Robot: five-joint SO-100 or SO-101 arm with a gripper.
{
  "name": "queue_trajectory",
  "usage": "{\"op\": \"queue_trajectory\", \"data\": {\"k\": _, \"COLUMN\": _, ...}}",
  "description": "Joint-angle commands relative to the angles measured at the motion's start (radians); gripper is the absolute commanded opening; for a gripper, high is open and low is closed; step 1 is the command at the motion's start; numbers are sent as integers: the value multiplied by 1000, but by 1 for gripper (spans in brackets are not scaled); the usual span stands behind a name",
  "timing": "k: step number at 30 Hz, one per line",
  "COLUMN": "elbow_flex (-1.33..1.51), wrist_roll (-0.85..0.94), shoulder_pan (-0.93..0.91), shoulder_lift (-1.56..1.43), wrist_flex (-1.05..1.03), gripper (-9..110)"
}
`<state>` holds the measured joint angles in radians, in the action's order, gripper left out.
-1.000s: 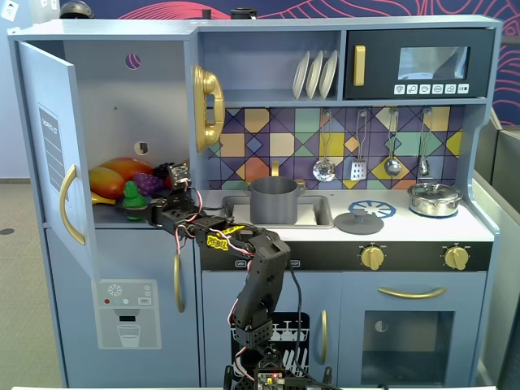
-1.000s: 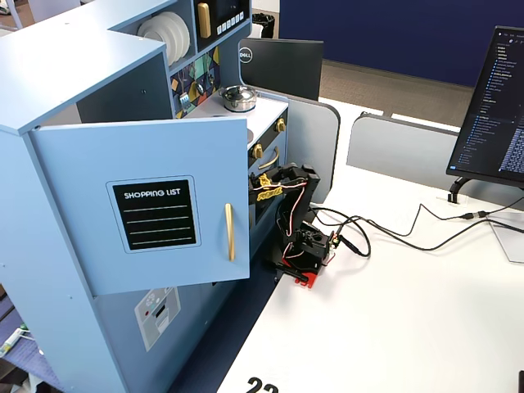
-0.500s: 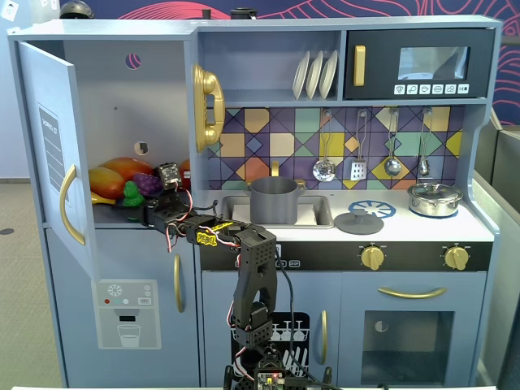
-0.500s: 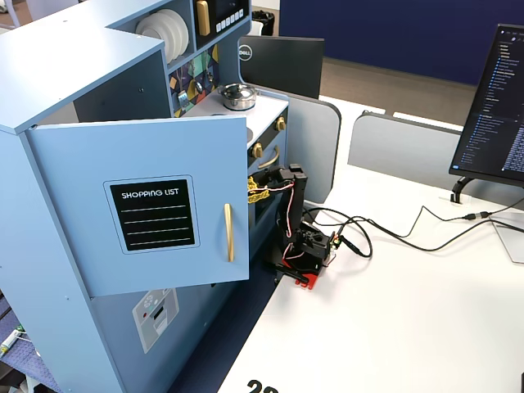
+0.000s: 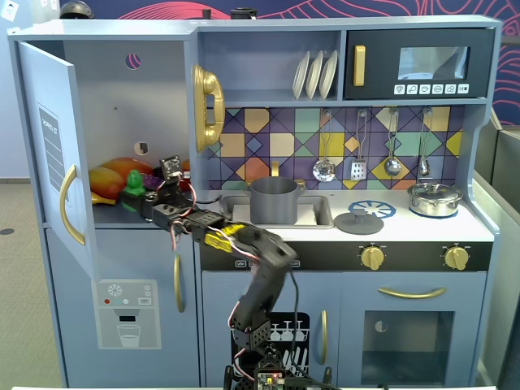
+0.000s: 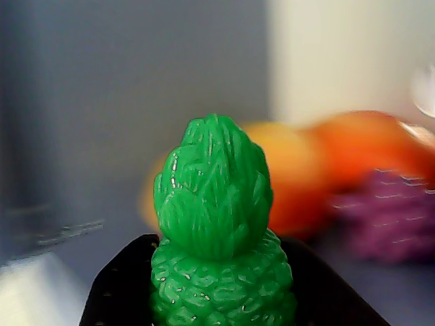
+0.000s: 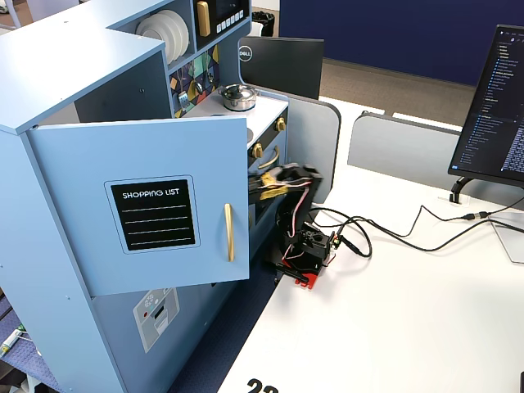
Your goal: Pick up the green pineapple from the left cabinet and place it in the gray recipient
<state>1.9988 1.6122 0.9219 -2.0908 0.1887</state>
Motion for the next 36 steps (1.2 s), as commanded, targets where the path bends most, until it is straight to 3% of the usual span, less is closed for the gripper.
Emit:
{"op": "queue_trajectory", "data": {"k": 1, "elbow_flex": 91, "wrist_roll": 69, "shoulder_pan": 94, "shoulder_lift": -423, "wrist_flex": -106, "gripper": 0}}
{"op": "queue_trajectory", "data": {"k": 5, "elbow_flex": 112, "wrist_roll": 54, "shoulder_pan": 3, "shoulder_lift": -701, "wrist_flex": -288, "gripper": 0}}
{"op": "queue_trajectory", "data": {"k": 9, "elbow_flex": 35, "wrist_roll": -25, "shoulder_pan": -252, "shoulder_lift": -807, "wrist_flex": -448, "gripper": 0}}
{"op": "queue_trajectory", "data": {"k": 13, "elbow_flex": -55, "wrist_roll": -258, "shoulder_pan": -637, "shoulder_lift": -787, "wrist_flex": -540, "gripper": 0}}
{"op": "queue_trajectory", "data": {"k": 19, "elbow_flex": -126, "wrist_roll": -302, "shoulder_pan": -977, "shoulder_lift": -583, "wrist_flex": -565, "gripper": 0}}
{"op": "queue_trajectory", "data": {"k": 27, "elbow_flex": -272, "wrist_roll": -204, "shoulder_pan": -1080, "shoulder_lift": -170, "wrist_flex": -422, "gripper": 0}}
{"op": "queue_trajectory", "data": {"k": 36, "elbow_flex": -284, "wrist_roll": -15, "shoulder_pan": -965, "shoulder_lift": -18, "wrist_flex": -400, "gripper": 0}}
